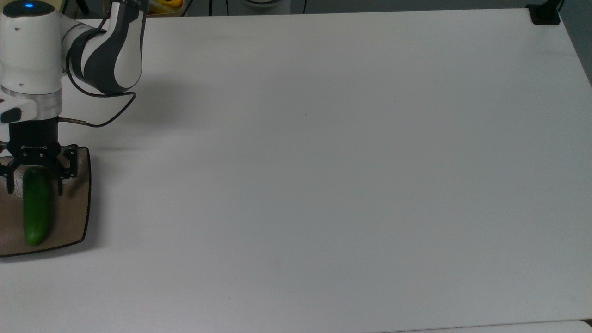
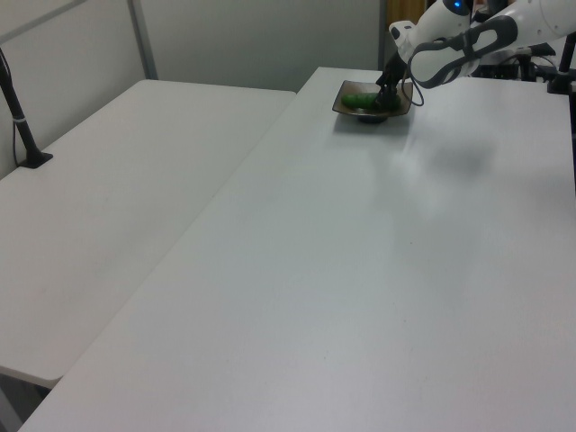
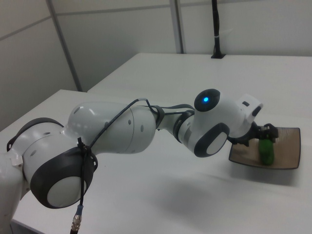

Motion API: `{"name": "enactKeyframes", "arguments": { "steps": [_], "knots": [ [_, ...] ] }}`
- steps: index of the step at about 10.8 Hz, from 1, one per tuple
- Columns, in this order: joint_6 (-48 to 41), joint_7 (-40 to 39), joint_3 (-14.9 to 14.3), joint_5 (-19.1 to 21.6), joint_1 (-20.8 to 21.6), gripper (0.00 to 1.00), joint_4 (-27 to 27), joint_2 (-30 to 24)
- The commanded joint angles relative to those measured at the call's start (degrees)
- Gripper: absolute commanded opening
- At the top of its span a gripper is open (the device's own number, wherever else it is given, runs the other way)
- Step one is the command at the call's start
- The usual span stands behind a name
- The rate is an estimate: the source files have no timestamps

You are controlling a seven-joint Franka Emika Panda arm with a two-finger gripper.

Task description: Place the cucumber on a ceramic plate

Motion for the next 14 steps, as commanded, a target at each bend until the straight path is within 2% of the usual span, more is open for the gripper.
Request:
{"name": "enactKeyframes", "arguments": {
  "steps": [1, 3, 6, 9, 11, 14],
  "knots": [
    [-0.3, -0.1, 0.7, -0.2, -0.2, 1.00, -3.4, -6.4],
    [-5.0, 1.2, 0.1, 0.8, 1.0, 1.00, -10.2, -16.5],
    [-28.1, 5.5, -0.5, 1.4, 3.6, 1.00, -10.0, -28.2],
    [-51.2, 13.3, -4.2, 5.1, 10.3, 1.00, -9.9, -38.2],
    [-65.0, 20.9, -4.3, 5.1, 14.1, 1.00, -9.9, -42.8],
    [-75.8, 30.1, -5.1, 4.1, 21.8, 1.00, -9.9, -45.6]
  ]
}}
